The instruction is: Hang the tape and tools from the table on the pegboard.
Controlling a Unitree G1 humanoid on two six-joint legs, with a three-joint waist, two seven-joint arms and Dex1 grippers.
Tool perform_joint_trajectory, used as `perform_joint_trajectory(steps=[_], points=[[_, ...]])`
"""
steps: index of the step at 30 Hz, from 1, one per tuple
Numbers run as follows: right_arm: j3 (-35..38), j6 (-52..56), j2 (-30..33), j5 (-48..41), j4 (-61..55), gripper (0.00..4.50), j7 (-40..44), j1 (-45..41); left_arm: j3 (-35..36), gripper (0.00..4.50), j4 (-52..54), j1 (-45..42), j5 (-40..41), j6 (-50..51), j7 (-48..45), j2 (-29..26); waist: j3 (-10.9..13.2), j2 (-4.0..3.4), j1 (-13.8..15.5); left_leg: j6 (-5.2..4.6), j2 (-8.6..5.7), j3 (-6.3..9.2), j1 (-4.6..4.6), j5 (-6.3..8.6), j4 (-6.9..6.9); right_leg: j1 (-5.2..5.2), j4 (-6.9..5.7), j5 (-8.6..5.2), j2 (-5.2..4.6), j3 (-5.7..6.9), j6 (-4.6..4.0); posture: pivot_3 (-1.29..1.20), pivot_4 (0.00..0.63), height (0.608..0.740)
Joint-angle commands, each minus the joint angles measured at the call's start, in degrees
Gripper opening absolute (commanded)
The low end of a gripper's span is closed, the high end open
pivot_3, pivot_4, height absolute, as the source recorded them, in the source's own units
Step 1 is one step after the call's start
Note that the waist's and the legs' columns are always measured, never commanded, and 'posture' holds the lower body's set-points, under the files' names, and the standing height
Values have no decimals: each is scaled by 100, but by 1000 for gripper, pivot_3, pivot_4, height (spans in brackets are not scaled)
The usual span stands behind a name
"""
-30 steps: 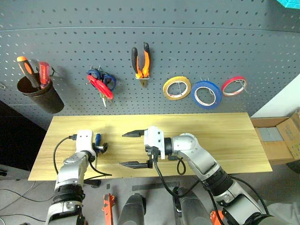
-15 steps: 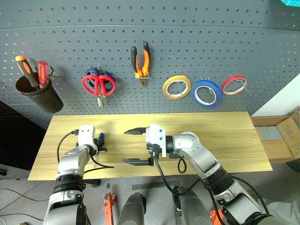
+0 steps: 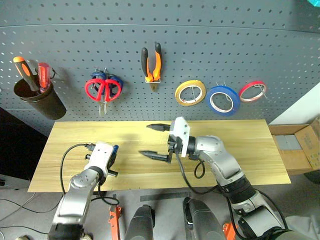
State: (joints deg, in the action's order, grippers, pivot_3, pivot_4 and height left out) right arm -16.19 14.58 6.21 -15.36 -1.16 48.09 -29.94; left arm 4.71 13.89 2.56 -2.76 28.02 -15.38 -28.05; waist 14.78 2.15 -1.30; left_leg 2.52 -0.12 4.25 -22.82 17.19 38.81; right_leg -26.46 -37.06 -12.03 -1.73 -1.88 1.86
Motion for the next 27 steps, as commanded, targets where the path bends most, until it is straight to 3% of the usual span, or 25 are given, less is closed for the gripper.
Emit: perform_joint_trajectory(steps=[1,6,12,15,22,27], points=[[338,513,-296,-508,-668,4500,-473,-126,893,478,1178,-317,-691,-356,669,-452,-62,4,44,3,0,8,-5,-2,-1,0,1,3,0,11,-5,71,117,740],[393,728,-716,-630,-684,4500,-880,-413,1492,478,868,-1107,-841,-1028,896,-1000,-280,-22,114,25,-16,16,13,-17,-3,33,8,25,23,87,-30,94,99,740],[334,578,-1091,-568,-416,4500,-1030,-759,1566,478,-1027,-2879,-636,-1900,952,-1541,-362,-6,152,21,-10,21,62,-28,-4,79,-7,29,67,103,-37,94,100,740],[326,501,-1097,-512,-326,4500,-1028,-779,1496,478,-1885,-3479,-441,-2325,842,-1554,-365,-1,179,19,-13,24,100,-29,-5,117,3,29,67,108,-37,81,106,740],[334,527,-978,-447,-412,4500,-1124,-691,1501,478,-3849,-4692,-150,-3164,854,-1686,-366,0,148,40,-13,21,90,-41,-4,104,0,28,65,106,-39,59,131,740],[300,577,-917,-421,-480,4500,-1183,-621,1561,478,-4701,-5090,255,-3303,675,-1548,-366,-1,114,26,-15,18,91,-33,-4,104,0,28,64,104,-39,46,145,740]])
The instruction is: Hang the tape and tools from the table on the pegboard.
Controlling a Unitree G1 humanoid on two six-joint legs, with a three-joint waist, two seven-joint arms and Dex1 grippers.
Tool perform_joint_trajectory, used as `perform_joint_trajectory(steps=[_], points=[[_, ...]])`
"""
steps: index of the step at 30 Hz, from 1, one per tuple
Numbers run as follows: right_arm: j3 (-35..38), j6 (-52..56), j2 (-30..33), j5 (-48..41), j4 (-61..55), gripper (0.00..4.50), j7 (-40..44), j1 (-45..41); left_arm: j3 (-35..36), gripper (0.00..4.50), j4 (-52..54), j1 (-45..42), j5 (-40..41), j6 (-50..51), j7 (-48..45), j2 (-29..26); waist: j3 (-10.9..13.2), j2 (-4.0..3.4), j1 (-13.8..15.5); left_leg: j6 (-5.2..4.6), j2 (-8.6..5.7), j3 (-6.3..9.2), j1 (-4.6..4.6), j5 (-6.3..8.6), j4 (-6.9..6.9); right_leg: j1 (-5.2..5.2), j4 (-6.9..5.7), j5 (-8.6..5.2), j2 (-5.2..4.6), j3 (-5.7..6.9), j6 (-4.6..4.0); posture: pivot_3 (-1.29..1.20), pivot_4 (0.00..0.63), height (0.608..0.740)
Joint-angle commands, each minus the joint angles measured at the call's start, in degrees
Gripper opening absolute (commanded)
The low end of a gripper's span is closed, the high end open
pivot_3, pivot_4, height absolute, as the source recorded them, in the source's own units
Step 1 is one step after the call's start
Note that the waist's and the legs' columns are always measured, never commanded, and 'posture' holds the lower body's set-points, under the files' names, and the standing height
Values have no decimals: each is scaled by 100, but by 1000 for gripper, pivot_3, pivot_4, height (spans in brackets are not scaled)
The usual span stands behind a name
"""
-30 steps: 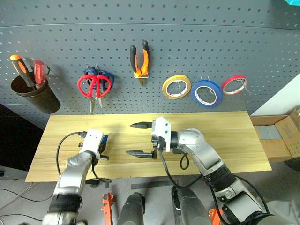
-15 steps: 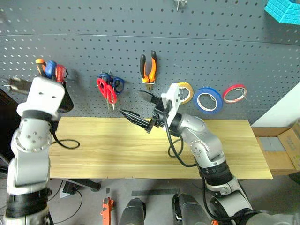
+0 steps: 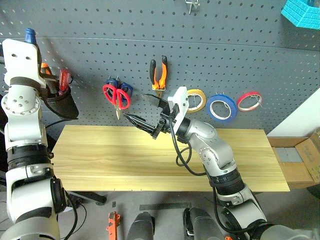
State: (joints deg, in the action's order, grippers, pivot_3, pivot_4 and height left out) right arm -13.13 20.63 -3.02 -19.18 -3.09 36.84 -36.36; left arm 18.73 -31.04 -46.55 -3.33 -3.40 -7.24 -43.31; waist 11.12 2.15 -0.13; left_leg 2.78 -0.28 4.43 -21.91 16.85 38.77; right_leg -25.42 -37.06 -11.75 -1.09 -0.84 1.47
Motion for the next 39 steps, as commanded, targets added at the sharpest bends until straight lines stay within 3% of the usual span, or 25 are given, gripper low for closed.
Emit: perform_joint_trajectory(steps=[1,13,25,30,39], points=[[-1,-6,19,-45,-310,4500,-74,30,182,478,-301,-213,453,-144,-254,18,0,0,-8,-8,0,0,1,5,0,0,-1,0,0,0,0,45,147,740],[-19,-23,115,-37,-253,4500,-112,-18,228,478,-340,-107,903,-53,-269,182,1,-1,-32,-12,1,2,2,4,4,0,-7,0,1,1,0,48,163,740],[-39,-134,122,-1,-84,4500,-26,-68,410,4449,84,200,1178,221,-273,92,1,-1,-6,-13,0,3,3,3,4,2,-10,0,0,1,0,64,152,740],[-61,-53,323,-23,-344,4500,67,14,672,4449,1365,1004,1487,865,-313,190,1,-1,-17,-13,2,2,5,3,4,1,-10,0,0,-3,0,60,145,740],[105,550,1534,-354,-1678,4500,440,1018,887,4449,5119,2698,2562,2948,-272,543,-1,2,55,-13,4,10,0,3,6,7,-4,0,-12,-2,0,86,131,740]])
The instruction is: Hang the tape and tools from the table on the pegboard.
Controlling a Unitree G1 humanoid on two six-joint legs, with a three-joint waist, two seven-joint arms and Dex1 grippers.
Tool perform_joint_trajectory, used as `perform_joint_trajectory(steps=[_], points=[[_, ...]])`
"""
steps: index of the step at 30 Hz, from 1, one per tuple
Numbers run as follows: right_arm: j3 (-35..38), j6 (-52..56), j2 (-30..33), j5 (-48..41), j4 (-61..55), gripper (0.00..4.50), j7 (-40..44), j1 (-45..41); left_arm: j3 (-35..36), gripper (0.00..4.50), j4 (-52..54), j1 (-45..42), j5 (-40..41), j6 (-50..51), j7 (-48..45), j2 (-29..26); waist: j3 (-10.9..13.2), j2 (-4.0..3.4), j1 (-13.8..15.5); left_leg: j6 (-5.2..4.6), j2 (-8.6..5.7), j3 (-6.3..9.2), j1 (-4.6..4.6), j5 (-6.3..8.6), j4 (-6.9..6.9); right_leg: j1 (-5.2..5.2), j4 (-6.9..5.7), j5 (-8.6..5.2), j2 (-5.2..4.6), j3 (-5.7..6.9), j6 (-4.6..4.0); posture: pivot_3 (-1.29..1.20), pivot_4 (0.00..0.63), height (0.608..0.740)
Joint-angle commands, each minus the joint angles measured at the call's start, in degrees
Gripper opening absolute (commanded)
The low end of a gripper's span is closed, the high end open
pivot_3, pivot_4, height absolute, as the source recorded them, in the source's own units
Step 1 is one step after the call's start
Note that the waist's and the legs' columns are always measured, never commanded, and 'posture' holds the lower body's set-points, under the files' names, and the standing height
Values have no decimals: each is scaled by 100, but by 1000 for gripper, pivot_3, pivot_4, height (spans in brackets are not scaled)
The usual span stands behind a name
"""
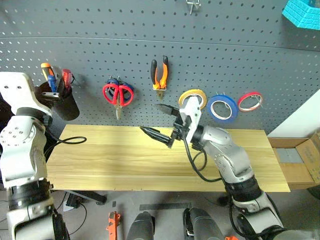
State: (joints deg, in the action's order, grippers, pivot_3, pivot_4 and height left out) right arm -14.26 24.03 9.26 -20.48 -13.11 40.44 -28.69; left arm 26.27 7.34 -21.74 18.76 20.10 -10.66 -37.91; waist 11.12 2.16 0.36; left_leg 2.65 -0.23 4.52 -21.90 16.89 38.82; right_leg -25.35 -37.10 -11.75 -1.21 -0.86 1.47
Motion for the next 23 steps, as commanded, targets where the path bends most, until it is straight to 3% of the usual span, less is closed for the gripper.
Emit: perform_joint_trajectory(steps=[1,3,6,9,11,15,19,23], points=[[297,257,551,-176,-807,4500,75,492,65,4449,1806,492,540,927,149,140,-1,1,11,0,-1,0,3,0,0,4,-1,0,0,0,0,87,127,740],[438,296,869,-63,-900,4500,-35,866,-122,4449,2590,976,861,1416,330,498,-32,-11,17,-1,-4,-4,13,0,1,15,1,0,1,-3,1,86,117,740],[744,538,860,286,-635,4500,-924,1324,-896,4449,3204,1929,1190,1940,766,1566,-147,-45,24,-3,-7,-14,30,2,-2,31,7,-1,-1,-12,4,74,98,740],[840,537,756,672,-384,4500,-1546,1594,-1633,4449,2999,2328,728,1922,941,2074,-166,-38,28,-7,-2,-23,84,4,-4,86,5,-6,13,-19,6,53,80,740],[927,466,539,869,-275,4500,-2026,1828,-1926,4449,2293,2540,383,1522,992,2427,-219,-56,5,-11,10,-20,128,1,-4,128,3,-35,30,-14,14,36,72,740],[1044,403,301,1221,21,4500,-2639,2023,-2207,4449,1086,2547,-106,954,840,2612,-352,-126,-71,-23,14,-31,207,-6,-7,195,5,-57,42,-27,-15,-3,51,740],[1466,454,90,1387,709,4500,-3270,2046,-2155,4449,-46,2102,-359,607,589,2498,-441,-97,-151,-27,12,-32,214,-9,-4,206,8,-54,43,-30,-11,-26,33,740],[1555,412,122,1506,1058,4500,-3395,2018,-2080,4449,-381,1800,-390,534,396,2425,-511,-101,-188,-27,9,-32,211,-9,-5,208,13,-48,43,-34,0,-54,18,740]])
